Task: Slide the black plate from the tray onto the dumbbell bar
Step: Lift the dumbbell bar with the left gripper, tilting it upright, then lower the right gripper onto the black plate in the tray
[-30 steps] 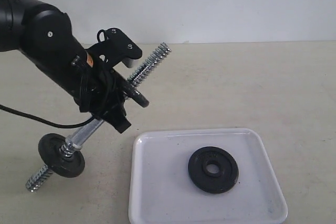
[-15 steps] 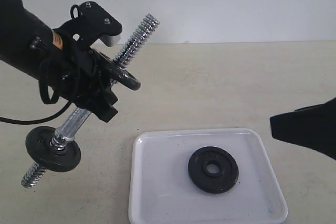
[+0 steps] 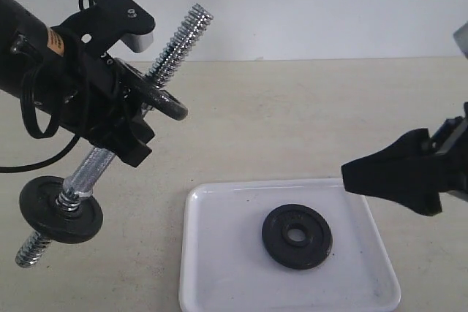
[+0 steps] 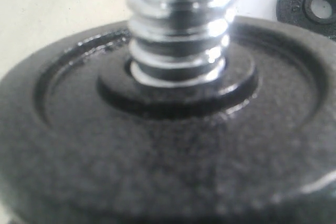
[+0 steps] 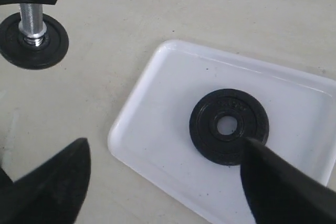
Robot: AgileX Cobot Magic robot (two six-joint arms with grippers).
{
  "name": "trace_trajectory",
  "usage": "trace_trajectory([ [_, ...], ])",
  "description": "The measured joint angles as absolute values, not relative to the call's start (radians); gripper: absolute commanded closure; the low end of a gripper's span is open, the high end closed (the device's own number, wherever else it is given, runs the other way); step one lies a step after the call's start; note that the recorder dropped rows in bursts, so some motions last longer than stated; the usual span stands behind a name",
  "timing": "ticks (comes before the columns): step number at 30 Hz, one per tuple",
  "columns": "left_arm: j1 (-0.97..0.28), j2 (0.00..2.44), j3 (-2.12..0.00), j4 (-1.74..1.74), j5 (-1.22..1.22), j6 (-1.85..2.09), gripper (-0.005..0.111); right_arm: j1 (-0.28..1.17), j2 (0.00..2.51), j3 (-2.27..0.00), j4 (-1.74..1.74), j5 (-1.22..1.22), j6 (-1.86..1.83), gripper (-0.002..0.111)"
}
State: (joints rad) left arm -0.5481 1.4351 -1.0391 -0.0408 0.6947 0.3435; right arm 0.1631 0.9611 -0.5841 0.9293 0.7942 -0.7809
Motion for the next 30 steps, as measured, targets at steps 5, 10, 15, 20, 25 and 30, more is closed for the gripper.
trace_trajectory([
  [5,-0.548,1.435,-1.039,-0.043,0.699,0.344,0.102,0.268,1.027,-0.584,0.929,0.735,-0.783,0.029],
  [10,-0.548,1.435,-1.039,-0.045,0.703,0.344,0.102,0.382,1.088,-0.584,0.928,0.668,-0.783,0.038],
  [15,-0.548,1.435,-1.039,-0.045,0.710,0.344,0.102,0.447,1.132,-0.634,0.840,0.649,-0.784,0.045],
  [20,-0.548,1.435,-1.039,-0.045,0.720,0.344,0.102,0.458,1.139,-0.713,0.613,0.636,-0.784,0.045],
  [25,-0.548,1.435,-1.039,-0.045,0.728,0.344,0.102,0.458,1.139,-0.750,0.268,0.606,-0.784,0.045],
  [30,-0.548,1.435,-1.039,-0.045,0.728,0.344,0.102,0.458,1.145,-0.755,0.011,0.600,-0.787,0.045],
])
